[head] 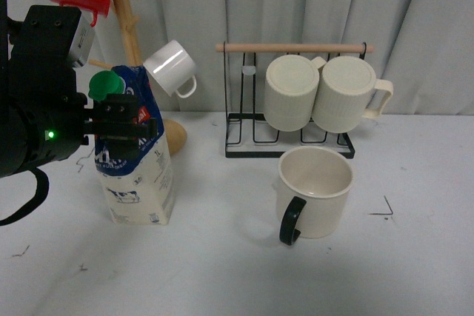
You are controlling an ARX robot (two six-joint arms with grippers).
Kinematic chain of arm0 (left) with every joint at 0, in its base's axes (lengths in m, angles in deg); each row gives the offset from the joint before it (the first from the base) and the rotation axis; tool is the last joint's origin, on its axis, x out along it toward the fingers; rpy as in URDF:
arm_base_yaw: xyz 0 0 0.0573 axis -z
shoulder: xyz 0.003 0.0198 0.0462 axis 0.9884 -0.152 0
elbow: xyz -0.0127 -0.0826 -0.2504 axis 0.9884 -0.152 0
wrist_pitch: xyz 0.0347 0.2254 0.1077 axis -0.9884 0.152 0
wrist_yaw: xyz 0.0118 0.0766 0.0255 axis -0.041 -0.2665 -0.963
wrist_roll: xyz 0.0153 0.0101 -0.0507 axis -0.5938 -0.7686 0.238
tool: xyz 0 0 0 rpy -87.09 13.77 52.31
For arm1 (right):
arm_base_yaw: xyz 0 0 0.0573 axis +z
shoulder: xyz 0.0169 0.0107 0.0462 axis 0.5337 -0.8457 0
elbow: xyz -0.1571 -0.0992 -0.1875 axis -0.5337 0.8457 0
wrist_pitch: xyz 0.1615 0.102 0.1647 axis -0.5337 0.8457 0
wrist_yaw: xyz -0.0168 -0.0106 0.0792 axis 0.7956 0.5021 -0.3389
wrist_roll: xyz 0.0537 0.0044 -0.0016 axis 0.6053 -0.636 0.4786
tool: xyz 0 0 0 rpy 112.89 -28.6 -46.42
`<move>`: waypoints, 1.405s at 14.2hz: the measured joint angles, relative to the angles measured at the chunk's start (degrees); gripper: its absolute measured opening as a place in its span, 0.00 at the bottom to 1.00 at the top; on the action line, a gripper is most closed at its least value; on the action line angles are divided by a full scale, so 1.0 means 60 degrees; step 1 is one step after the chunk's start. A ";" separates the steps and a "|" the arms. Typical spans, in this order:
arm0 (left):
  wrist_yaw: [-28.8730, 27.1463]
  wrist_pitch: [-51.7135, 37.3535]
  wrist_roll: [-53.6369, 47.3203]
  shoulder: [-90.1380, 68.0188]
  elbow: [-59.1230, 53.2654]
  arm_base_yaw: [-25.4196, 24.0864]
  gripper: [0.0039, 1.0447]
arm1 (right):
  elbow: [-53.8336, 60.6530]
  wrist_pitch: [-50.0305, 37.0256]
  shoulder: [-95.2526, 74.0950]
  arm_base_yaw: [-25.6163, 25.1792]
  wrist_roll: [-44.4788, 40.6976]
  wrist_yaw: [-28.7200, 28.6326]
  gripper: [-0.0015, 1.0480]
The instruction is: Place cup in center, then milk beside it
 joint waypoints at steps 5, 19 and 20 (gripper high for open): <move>-0.0171 0.0368 0.0444 0.0011 0.0200 0.0291 0.05 | 0.0000 0.0000 0.0000 0.0000 0.0000 0.0000 0.94; -0.1075 0.0973 0.1876 -0.0521 0.1362 0.2616 0.25 | 0.0000 0.0000 0.0000 0.0000 0.0000 0.0000 0.94; -0.0885 0.1024 0.1869 -0.0382 0.1362 0.2612 0.37 | 0.0000 0.0004 0.0000 0.0000 0.0000 0.0000 0.94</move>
